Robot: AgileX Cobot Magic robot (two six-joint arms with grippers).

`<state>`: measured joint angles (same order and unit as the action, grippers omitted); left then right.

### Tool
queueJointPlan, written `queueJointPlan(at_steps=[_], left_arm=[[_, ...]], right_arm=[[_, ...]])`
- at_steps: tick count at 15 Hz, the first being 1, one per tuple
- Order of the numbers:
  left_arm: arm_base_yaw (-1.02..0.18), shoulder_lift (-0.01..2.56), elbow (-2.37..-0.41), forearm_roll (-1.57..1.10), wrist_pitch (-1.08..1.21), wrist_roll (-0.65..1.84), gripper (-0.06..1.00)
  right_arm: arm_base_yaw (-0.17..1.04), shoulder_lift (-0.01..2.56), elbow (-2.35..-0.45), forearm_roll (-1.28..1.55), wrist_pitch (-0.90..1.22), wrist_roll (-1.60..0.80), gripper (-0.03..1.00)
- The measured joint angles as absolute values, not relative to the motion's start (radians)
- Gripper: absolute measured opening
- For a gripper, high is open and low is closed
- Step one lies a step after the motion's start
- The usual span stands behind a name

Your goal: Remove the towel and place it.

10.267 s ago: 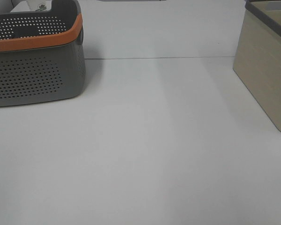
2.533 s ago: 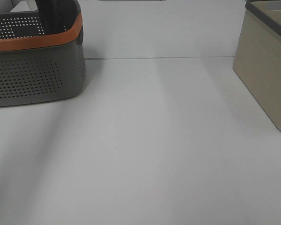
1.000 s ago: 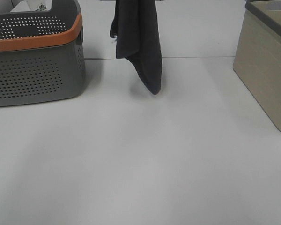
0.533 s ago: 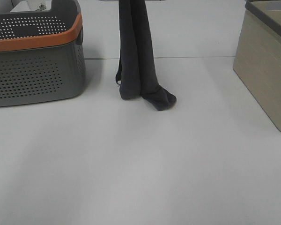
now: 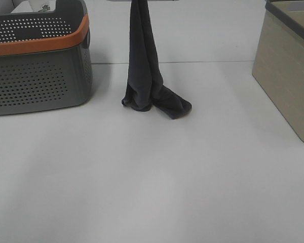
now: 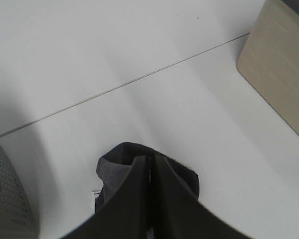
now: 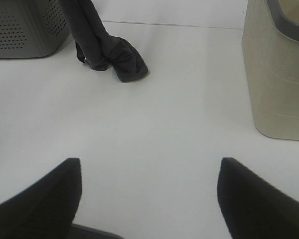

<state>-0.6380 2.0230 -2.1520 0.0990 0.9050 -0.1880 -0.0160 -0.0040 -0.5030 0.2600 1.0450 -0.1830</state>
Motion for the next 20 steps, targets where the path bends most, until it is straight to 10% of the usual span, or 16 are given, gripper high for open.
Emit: queueJointPlan(at_steps=[20], left_arm=[[-0.709, 1.755, -1.664, -0.064, 0.659, -0.01, 0.0]], right_arm=[[-0.016, 0.026, -0.503, 0.374, 1.047, -0.308, 0.74]])
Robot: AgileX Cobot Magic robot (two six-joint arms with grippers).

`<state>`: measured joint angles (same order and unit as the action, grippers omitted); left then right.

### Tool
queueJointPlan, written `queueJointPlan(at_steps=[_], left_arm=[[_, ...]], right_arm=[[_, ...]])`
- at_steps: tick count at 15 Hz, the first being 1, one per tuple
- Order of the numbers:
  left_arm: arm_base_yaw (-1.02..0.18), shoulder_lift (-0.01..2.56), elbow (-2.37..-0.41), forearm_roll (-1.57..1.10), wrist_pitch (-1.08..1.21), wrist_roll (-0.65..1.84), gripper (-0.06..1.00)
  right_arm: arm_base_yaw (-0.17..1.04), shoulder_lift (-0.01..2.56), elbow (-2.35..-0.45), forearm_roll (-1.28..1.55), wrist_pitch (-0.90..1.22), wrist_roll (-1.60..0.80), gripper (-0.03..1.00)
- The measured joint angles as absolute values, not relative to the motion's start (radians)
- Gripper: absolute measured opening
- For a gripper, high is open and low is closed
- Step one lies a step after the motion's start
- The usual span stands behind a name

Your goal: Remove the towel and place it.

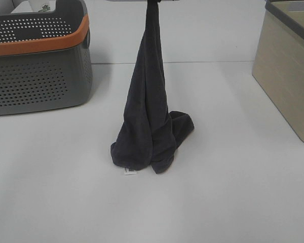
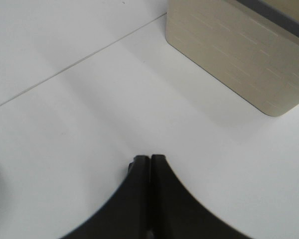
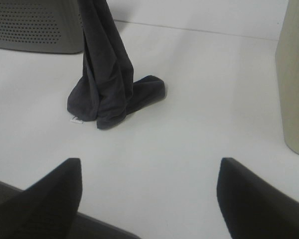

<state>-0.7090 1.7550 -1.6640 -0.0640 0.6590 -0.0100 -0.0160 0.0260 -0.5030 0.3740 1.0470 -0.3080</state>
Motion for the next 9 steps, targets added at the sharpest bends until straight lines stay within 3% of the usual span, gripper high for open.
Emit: queueJointPlan(at_steps=[3, 5, 9], left_arm=[[-0.709, 1.755, -1.602, -0.079, 0.655, -0.01, 0.0], [-0.709, 1.755, -1.596, -0.079, 0.634, -0.01, 0.0], [-0.709, 1.755, -1.596, -0.08, 0.599, -0.01, 0.0]], right_arm=[[-0.016, 0.177, -0.509, 0.539, 0.969, -0.395, 0.74], [-0.016, 0.383, -0.51, 0.838, 0.808, -0.678, 0.7], [-0.016, 0.634, -0.51, 1.079, 0.813, -1.051, 0.65]])
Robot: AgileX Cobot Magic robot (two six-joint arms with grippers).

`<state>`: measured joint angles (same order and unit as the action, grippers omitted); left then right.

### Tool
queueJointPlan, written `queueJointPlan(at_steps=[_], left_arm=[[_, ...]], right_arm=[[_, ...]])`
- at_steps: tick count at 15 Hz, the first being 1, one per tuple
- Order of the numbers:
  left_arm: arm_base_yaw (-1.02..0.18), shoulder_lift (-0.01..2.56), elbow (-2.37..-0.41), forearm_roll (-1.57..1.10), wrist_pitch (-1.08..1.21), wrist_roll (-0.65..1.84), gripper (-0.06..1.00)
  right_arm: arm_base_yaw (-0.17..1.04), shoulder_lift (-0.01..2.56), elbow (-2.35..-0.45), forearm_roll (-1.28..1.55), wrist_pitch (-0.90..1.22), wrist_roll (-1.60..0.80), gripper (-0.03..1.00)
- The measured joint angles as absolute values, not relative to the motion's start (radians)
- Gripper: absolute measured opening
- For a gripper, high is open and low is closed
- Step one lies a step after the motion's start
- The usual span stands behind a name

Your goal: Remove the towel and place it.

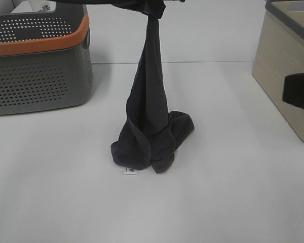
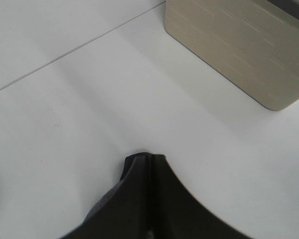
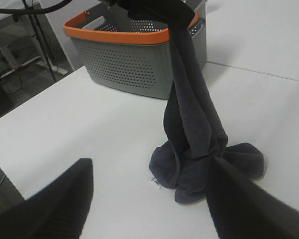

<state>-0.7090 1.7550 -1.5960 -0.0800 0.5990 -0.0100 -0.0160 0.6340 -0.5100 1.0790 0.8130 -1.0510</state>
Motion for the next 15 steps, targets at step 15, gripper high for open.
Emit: queueJointPlan(at_steps=[15], left_arm=[[-0.709, 1.755, -1.676, -0.083, 0.524, -0.01, 0.0]], right_arm=[[0.686, 1.401, -0.546, 1.731, 0.076, -1.803, 0.6]])
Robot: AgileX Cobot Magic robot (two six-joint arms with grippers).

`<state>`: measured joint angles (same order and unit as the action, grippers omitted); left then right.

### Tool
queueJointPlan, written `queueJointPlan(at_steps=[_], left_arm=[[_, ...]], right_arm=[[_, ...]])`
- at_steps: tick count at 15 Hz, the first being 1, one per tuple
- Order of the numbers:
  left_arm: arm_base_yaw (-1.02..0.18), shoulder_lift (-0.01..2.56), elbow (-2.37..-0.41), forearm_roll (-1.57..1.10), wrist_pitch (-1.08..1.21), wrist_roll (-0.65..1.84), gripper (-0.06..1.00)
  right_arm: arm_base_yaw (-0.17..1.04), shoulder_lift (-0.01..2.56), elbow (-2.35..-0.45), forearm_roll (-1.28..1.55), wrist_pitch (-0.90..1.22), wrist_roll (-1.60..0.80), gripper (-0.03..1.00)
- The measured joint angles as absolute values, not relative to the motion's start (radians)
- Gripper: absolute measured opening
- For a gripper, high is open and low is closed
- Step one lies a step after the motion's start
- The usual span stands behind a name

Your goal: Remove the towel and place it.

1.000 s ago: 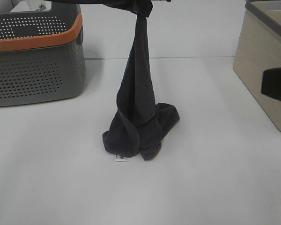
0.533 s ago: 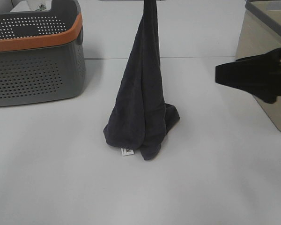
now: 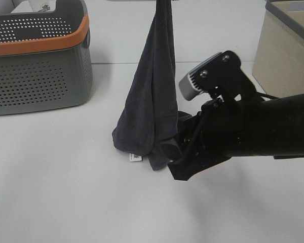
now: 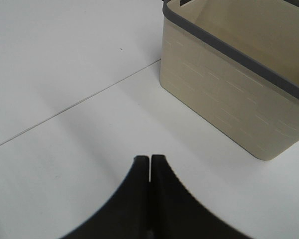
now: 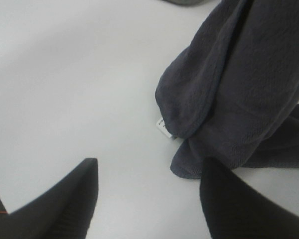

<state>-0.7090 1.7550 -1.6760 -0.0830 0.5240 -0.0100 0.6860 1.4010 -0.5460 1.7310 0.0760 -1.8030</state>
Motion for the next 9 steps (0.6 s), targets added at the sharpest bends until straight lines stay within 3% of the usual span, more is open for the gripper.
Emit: queueJointPlan(at_steps=[9], left_arm=[[-0.709, 1.755, -1.676, -0.08, 0.524, -0.01, 0.0]], right_arm=[[0.686, 1.512, -0.642, 1.738, 0.013, -1.699, 0.58]])
